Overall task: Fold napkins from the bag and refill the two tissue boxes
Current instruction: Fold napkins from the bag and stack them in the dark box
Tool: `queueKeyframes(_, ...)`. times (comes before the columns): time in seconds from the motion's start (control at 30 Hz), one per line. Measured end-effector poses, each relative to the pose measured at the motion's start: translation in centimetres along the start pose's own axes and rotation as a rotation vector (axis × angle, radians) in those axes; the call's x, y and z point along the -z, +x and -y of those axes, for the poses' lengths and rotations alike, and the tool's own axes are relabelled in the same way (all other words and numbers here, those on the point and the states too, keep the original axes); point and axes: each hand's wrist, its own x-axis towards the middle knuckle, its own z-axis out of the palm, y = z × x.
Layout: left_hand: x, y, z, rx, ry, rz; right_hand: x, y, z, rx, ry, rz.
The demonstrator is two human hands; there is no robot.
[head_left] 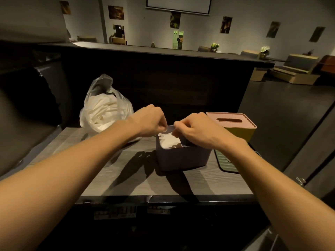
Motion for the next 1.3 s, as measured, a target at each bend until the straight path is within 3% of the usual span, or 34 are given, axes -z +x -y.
queueKeyframes(0.23, 4.0, -1.5, 4.1, 0.035, -0.041, -0.117, 0.3, 2.9, 3.6, 0.07, 0.009, -0.029)
queueKeyframes(0.47, 6.7, -4.0, 10.0, 0.111, -0.068, -0.197, -2.5, 7.2, 8.6, 0.257, 0.103, -0.037)
queueKeyframes(0.7, 6.7, -4.7, 15.0, 0.08, -0.064, -0.367, -5.7, 11.8, 13.5, 0.39, 0.166, -0.183)
queueKeyframes(0.83, 6.5, -4.5, 16.9, 0.121, 0.029, -0.25, -6.7, 13.3, 14.6, 0.446, 0.13, -0.113)
queueKeyframes(1.0, 5.8, -4.6, 18.7, 0.282, 0.272, 0.03, -6.7, 14.7, 14.0, 0.279, -0.34, -0.035)
queueKeyframes(1.13, 4.5, -4.6, 19.3, 0.343, 0.079, 0.064, -6.9, 15.3, 13.8, 0.241, -0.39, 0.044)
queueKeyframes(1.3, 4.7, -4.7, 19.6, 0.334, -0.065, 0.029, -7.1, 16.3, 14.8, 0.309, -0.283, 0.002)
